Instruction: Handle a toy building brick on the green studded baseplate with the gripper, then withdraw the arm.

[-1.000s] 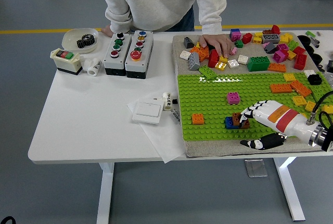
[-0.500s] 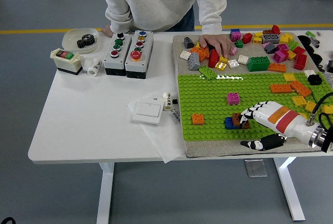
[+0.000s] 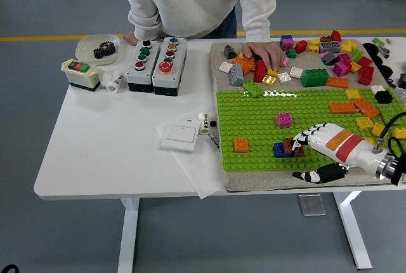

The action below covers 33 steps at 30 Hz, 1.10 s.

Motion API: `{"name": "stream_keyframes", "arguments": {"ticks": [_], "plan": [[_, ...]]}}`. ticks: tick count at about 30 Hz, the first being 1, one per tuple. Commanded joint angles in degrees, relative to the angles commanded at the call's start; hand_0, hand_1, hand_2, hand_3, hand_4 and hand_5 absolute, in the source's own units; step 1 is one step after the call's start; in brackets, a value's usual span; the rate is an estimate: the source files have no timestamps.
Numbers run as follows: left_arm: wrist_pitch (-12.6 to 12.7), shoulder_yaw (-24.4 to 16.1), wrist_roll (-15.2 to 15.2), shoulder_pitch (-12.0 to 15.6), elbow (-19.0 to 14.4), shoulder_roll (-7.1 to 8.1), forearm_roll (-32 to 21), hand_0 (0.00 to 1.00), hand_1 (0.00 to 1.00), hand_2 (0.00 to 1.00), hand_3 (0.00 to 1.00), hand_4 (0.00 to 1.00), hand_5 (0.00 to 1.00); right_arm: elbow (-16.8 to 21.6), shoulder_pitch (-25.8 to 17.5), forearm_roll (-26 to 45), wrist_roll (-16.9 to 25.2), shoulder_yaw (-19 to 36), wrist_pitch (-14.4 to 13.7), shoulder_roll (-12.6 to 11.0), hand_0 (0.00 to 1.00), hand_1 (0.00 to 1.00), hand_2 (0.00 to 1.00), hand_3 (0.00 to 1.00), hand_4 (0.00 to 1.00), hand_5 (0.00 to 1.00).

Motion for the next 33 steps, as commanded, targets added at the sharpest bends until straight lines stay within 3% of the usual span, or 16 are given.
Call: {"name": "stream_keyframes", "arguments": {"ticks": [33], "plan": [[0.1,0.2,0.0,-0.3,0.1,0.2,-0.2,0.732,0.73,0.741,0.596,0.66,0.599,1.7,0.5,0.8,0.0,0.6,0.7,-0.7,0.691,0.664,0.703,0.588,0.811,0.673]]}}
